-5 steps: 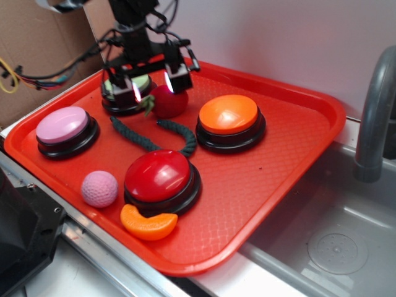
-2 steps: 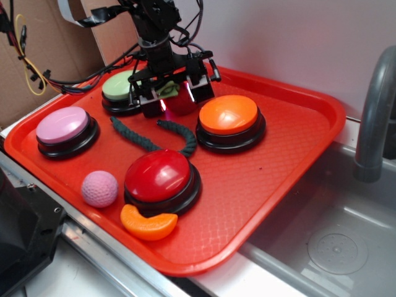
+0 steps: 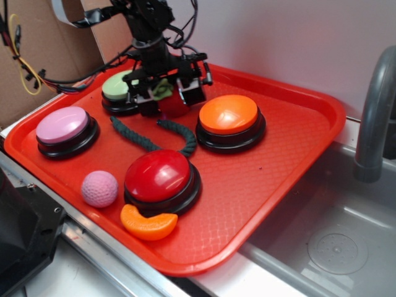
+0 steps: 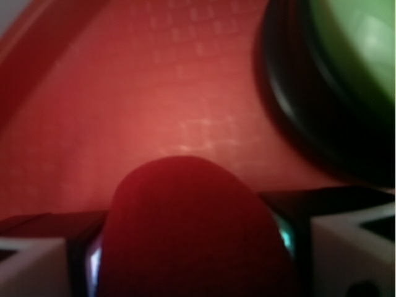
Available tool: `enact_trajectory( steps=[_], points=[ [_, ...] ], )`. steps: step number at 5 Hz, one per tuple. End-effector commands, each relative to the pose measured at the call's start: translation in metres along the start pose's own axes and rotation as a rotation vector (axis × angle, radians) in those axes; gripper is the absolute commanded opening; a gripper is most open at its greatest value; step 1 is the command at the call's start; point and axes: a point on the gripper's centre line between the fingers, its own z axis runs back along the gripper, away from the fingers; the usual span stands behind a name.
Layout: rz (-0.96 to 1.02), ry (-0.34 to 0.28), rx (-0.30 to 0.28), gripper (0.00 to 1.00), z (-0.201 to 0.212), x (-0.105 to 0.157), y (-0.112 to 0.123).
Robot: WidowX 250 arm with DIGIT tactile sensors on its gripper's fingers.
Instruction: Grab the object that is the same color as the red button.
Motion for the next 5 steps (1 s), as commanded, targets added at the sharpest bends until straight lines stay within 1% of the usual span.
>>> enact_trajectory(
  steps=[1,2,3,4,5],
  points=[
    [-0.372,0.002,0.056,0.0,0.08,-0.004,0.015],
    [-0.607,0.083,0.033,0.0,0.102,-0.021,0.025],
    [-0.73,0.126,-0.003,0.0,0.116,-0.04,0.035],
    [-0.691,0.101,-0.061,0.0,0.128,-0.061,0.053],
    [-0.666,0.075,-0.043,0.0,0.127,-0.068,0.058]
  ],
)
